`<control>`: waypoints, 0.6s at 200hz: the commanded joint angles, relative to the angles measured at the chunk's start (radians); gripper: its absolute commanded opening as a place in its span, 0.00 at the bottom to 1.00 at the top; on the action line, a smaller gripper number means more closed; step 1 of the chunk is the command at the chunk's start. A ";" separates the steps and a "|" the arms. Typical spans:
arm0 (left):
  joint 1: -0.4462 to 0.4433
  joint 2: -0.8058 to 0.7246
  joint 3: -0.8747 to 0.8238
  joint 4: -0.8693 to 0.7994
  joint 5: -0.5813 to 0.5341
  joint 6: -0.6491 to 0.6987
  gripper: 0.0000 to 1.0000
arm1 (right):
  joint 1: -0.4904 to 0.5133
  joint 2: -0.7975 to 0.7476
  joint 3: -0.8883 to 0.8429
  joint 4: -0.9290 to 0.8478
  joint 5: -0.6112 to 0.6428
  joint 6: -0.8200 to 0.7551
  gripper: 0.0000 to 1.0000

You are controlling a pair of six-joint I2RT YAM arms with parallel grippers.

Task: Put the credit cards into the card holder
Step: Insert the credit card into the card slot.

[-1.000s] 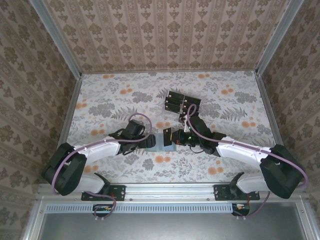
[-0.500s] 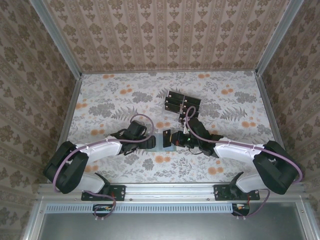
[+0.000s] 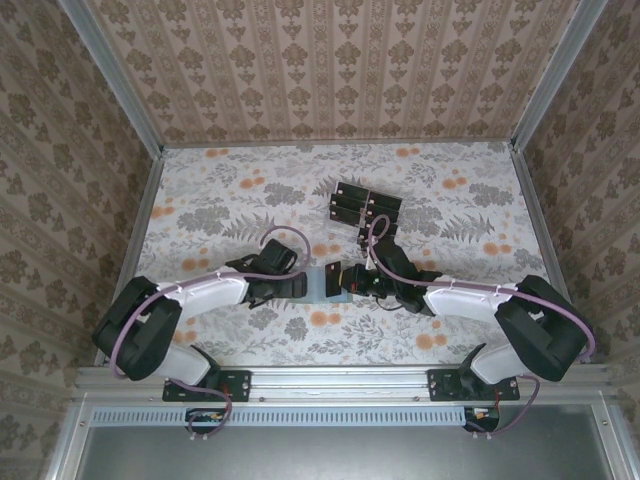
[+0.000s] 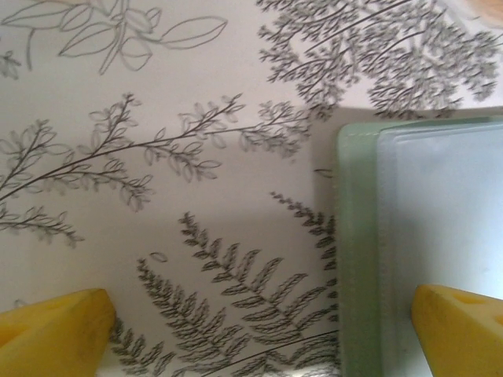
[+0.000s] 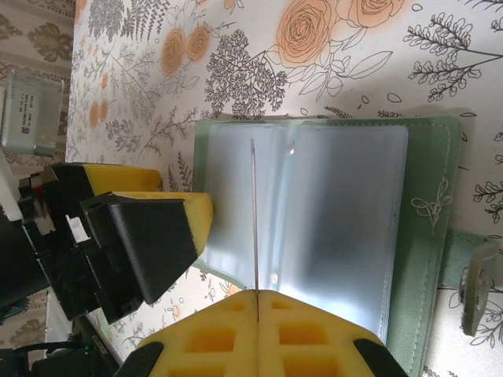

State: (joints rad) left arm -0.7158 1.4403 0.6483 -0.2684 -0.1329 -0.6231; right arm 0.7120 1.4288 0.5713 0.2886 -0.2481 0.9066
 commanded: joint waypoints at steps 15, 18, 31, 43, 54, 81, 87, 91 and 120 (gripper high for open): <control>-0.013 0.055 0.032 -0.184 -0.102 0.022 1.00 | 0.006 0.026 -0.014 0.039 -0.028 0.018 0.00; -0.016 0.058 0.033 -0.187 -0.104 0.022 1.00 | 0.006 0.026 -0.015 0.041 -0.029 0.018 0.00; -0.021 0.064 0.037 -0.195 -0.116 0.019 1.00 | 0.006 0.031 -0.015 0.047 -0.031 0.020 0.00; -0.027 0.062 0.037 -0.199 -0.125 0.013 1.00 | 0.006 0.036 -0.017 0.055 -0.034 0.021 0.00; -0.030 0.057 0.033 -0.202 -0.130 0.007 1.00 | 0.005 0.041 -0.019 0.063 -0.037 0.023 0.00; -0.031 0.054 0.030 -0.201 -0.131 0.004 1.00 | 0.006 0.054 -0.024 0.095 -0.049 0.028 0.00; -0.031 0.055 0.031 -0.203 -0.131 0.003 1.00 | 0.005 0.057 -0.025 0.104 -0.051 0.029 0.00; -0.031 0.055 0.031 -0.202 -0.131 0.004 1.00 | 0.006 0.061 -0.025 0.112 -0.052 0.029 0.00; -0.033 0.059 0.033 -0.195 -0.129 0.004 1.00 | 0.006 0.075 -0.028 0.152 -0.060 0.031 0.00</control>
State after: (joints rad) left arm -0.7460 1.4773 0.6956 -0.3523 -0.2153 -0.6243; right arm 0.7120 1.4876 0.5571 0.3725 -0.2794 0.9241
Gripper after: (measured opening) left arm 0.997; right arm 0.068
